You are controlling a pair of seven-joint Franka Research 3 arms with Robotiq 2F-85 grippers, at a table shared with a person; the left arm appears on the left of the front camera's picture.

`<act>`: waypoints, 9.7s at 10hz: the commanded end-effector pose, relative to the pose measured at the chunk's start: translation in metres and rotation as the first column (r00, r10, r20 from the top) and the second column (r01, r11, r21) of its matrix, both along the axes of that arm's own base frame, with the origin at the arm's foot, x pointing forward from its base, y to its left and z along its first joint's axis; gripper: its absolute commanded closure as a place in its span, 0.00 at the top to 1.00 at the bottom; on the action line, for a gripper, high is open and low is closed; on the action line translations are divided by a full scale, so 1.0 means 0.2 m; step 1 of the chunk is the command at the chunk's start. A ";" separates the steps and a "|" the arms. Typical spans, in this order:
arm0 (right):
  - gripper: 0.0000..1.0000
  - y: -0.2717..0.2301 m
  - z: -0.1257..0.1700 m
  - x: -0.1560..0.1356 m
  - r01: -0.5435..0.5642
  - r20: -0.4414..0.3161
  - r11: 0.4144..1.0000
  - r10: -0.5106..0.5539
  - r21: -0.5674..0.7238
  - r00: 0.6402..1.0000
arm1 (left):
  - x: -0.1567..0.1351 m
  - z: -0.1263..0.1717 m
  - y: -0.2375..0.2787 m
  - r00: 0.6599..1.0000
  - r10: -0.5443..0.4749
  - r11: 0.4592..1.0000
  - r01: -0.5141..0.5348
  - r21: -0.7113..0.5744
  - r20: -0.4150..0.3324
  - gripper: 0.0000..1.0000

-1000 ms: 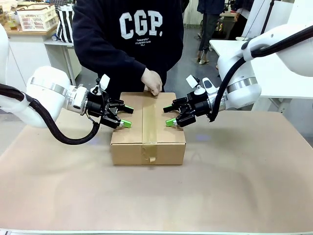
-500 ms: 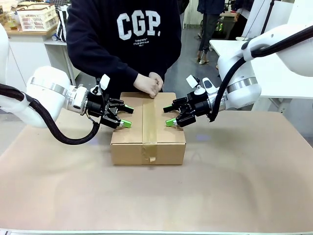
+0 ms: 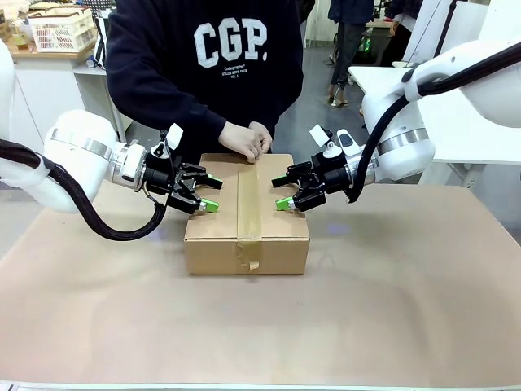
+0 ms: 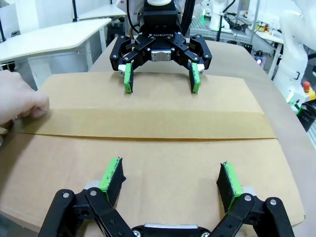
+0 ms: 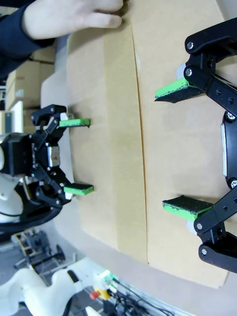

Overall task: Pack the gift set into the box.
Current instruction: Press and hold the closed box until the human finishes sealing it.

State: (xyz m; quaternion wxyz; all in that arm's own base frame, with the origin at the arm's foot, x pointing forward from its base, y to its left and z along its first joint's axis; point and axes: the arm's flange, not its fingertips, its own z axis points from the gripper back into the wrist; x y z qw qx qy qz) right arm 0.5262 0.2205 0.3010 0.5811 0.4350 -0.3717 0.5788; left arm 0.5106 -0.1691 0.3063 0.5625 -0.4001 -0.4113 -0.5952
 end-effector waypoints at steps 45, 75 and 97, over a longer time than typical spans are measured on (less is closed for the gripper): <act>1.00 0.00 -0.01 0.00 0.001 -0.003 1.000 -0.001 -0.005 1.000 | -0.01 -0.02 0.01 1.000 0.001 1.000 -0.001 0.004 -0.005 1.00; 1.00 -0.06 0.19 -0.08 -0.011 -0.210 0.999 0.003 -0.037 0.978 | -0.05 0.18 0.06 0.981 -0.005 1.000 0.006 0.005 -0.195 1.00; 1.00 -1.31 0.65 -0.85 0.259 -0.859 0.963 -0.065 0.080 0.507 | -0.81 0.79 1.25 0.554 -0.028 0.996 -0.057 -0.072 -0.832 1.00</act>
